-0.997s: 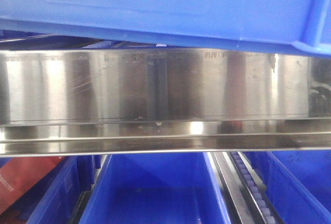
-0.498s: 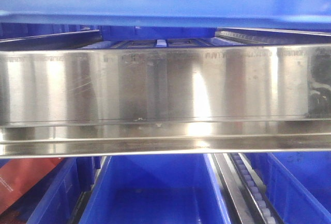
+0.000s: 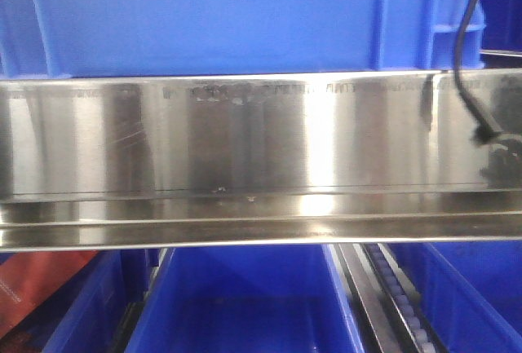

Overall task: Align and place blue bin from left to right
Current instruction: 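Lower the blue bin with both grippers onto the conveyor rollers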

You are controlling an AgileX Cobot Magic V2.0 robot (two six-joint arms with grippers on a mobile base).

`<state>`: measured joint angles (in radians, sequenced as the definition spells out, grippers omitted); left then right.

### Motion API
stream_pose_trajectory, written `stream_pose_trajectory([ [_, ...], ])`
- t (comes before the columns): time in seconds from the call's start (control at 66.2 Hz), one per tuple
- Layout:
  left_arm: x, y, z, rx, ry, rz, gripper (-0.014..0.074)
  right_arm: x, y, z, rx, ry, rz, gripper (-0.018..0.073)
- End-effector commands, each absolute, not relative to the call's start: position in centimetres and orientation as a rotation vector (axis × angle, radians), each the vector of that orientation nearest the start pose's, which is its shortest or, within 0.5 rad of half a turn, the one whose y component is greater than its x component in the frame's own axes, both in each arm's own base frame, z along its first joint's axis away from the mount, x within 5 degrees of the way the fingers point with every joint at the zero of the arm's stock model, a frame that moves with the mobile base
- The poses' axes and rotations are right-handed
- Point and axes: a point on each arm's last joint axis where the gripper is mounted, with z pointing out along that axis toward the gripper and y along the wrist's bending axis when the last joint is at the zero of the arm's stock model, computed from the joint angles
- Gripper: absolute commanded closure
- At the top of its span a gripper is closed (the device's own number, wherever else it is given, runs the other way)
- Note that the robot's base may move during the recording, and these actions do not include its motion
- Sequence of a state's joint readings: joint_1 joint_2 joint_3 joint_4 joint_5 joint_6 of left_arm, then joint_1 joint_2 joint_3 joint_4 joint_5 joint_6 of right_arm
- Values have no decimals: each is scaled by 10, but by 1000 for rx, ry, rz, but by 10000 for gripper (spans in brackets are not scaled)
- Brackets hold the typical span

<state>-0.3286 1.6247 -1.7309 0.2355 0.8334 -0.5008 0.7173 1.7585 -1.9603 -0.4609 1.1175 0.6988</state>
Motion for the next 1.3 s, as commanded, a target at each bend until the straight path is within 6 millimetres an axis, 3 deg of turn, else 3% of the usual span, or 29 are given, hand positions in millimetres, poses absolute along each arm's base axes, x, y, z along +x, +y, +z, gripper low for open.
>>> stream_pose_trajectory([
  [0.0, 355, -116, 433, -102, 2089, -331, 707, 321, 242, 456, -132, 1991, 403, 629],
  [0.453, 357, -115, 432, -90, 2087, -296, 692, 329, 244, 444, -127, 2030, 371, 604],
  [0.513, 356, -116, 432, -89, 2093, -295, 641, 329, 243, 443, -123, 2044, 360, 504],
  [0.574, 356, -115, 431, -90, 2098, -292, 554, 328, 242, 442, -120, 2053, 353, 352],
  [0.634, 356, -115, 431, -91, 2102, -291, 448, 328, 242, 441, -119, 2058, 349, 261],
  [0.74, 356, -115, 431, -90, 2103, -288, 281, 328, 242, 441, -116, 2067, 342, 260],
  [0.846, 356, -115, 431, -89, 2102, -283, 183, 328, 241, 440, -116, 2068, 339, 273],
  [1.178, 354, -114, 435, -82, 2078, -278, 172, 325, 237, 452, -144, 2058, 305, 273],
  [1.284, 349, -112, 441, -84, 2070, -280, 211, 322, 234, 456, -171, 2067, 268, 273],
])
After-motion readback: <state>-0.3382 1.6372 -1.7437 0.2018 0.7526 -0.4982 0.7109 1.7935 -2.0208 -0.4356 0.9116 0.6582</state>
